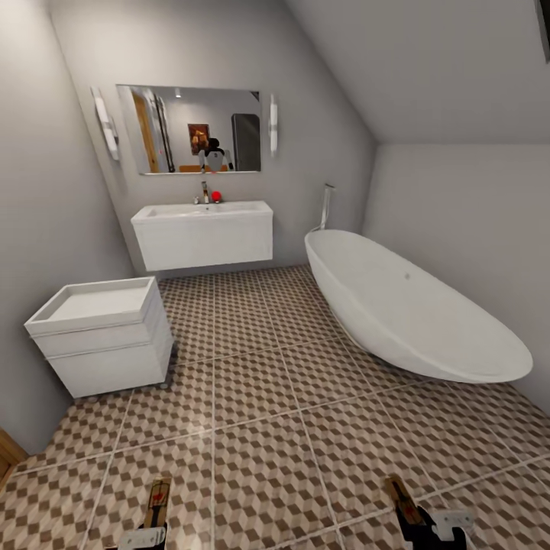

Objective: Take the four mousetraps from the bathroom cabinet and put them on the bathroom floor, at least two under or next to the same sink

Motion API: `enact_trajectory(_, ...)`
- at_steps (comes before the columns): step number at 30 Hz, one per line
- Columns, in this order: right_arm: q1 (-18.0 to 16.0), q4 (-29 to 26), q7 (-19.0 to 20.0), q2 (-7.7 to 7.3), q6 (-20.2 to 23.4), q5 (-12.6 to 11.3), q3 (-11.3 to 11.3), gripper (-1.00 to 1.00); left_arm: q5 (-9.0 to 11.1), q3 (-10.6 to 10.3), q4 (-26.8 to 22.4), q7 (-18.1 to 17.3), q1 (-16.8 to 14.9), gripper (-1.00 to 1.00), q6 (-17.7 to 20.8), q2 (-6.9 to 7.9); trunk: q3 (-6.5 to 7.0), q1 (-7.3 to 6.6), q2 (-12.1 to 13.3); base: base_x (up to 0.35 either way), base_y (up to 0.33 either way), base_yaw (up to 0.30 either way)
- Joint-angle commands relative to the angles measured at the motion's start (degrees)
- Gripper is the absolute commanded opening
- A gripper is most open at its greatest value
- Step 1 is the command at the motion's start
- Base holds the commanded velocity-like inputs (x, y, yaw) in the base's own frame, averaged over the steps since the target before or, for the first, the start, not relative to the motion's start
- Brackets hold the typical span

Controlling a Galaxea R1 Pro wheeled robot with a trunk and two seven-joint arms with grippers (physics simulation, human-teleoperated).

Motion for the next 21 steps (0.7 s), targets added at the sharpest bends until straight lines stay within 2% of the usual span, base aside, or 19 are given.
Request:
enact_trajectory(1, 0.0, 0.1, 0.3, -0.04, -0.2, -0.8, 0.3, -1.00, 0.0, -0.5, -0.2, 0.6, 0.0, -1.00, -0.1, 0.06, -0.05, 0.03, 0.0, 0.329, 0.000, 0.000)
enact_trajectory(8, 0.0, 0.2, 0.0, 0.07, -0.2, -0.8, 0.3, -1.00, 0.0, -0.5, -0.2, 0.6, 0.0, -1.00, -0.1, 0.06, -0.05, 0.03, 0.0, 0.331, 0.000, 0.000)
enact_trajectory(13, 0.0, 0.2, -2.4, 0.15, -0.2, -0.8, 0.3, -1.00, 0.0, -0.5, -0.2, 0.6, 0.0, -1.00, -0.1, 0.06, -0.05, 0.03, 0.0, 0.332, 0.000, 0.006)
enact_trajectory(21, 0.0, 0.3, -3.2, 0.19, -0.2, -0.8, 0.3, -1.00, 0.0, -0.5, -0.2, 0.6, 0.0, -1.00, -0.1, 0.06, -0.05, 0.03, 0.0, 0.332, 0.000, 0.114)
